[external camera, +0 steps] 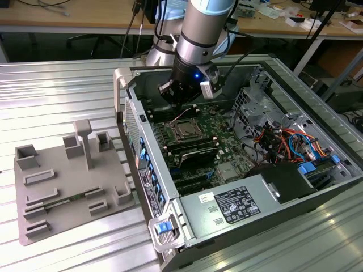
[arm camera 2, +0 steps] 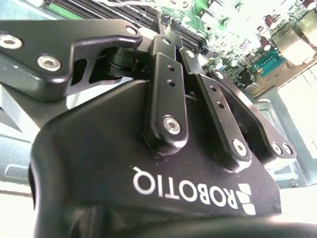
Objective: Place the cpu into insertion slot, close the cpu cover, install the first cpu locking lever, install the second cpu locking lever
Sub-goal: 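Install the first cpu locking lever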
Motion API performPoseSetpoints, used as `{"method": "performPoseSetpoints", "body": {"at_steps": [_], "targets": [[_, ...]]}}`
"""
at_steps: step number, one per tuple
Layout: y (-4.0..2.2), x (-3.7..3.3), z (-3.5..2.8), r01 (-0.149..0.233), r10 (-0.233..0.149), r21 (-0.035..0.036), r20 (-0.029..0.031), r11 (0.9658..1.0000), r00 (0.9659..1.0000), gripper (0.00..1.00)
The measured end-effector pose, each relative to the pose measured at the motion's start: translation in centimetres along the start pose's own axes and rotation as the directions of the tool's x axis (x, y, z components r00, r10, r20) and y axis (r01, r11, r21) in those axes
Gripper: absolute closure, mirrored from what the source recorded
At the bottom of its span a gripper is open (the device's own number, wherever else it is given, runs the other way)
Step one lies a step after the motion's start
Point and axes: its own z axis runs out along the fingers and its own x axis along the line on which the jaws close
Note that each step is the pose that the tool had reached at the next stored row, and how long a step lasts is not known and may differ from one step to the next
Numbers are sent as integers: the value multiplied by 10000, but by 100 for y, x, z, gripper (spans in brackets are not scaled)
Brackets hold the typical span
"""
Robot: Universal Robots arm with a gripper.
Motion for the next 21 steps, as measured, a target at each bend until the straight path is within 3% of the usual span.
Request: {"method": "performPoseSetpoints", "body": {"at_steps": [21], "targets": [[-7, -33, 84, 0, 0, 1, 0, 10000, 10000, 89]]}}
